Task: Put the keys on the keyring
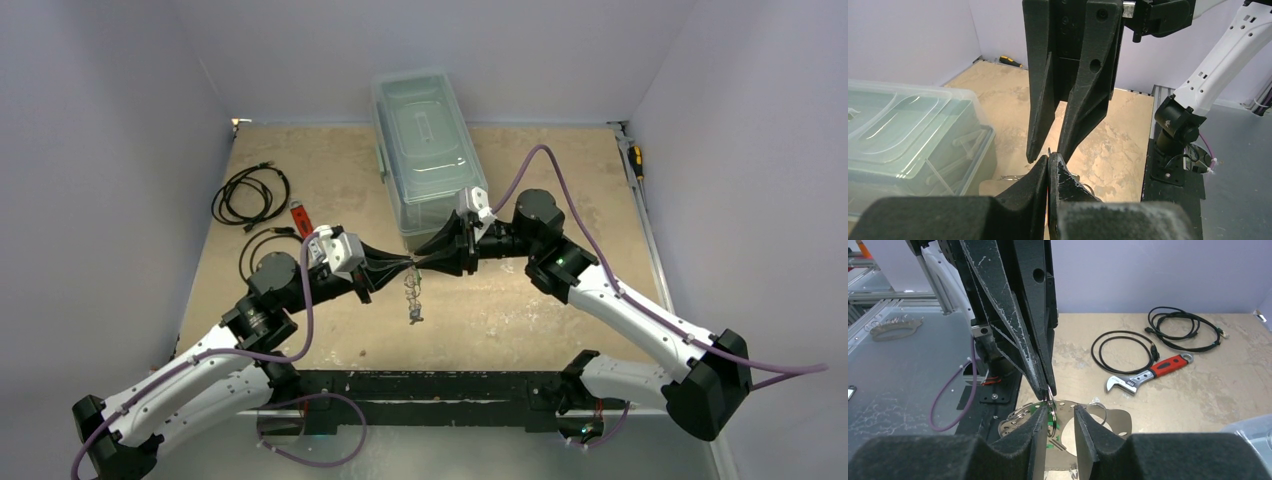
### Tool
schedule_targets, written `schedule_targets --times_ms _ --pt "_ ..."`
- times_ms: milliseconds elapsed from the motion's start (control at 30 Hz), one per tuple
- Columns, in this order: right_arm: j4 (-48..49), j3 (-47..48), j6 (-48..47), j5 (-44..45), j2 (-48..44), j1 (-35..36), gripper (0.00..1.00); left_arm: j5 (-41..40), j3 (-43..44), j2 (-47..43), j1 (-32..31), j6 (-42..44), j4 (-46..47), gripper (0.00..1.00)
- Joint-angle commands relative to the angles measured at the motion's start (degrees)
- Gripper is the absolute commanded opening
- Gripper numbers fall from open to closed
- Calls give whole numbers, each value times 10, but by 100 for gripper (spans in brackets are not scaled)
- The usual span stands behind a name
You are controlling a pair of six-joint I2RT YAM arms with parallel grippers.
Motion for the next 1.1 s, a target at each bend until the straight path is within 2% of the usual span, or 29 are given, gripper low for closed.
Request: schedule_targets --times_ms 0,267,533,667,833,1067 --pt "29 21 8 -14 -4 0 26 5 18 -1 0 -12 46 0" --pt "34 20 8 -31 3 0 0 4 18 0 1 -13 47 0" --pt "8 25 5 -6 -14 -1 0 -8 13 -14 1 -9 46 0" --pt "-72 51 -37 22 -12 0 0 -22 16 -22 0 -2 34 20" --pt "-134 80 -55 60 -15 0 0 -29 30 -26 1 1 14 36" --pt "-356 185 -147 174 15 1 0 -60 89 -3 1 51 -77 41"
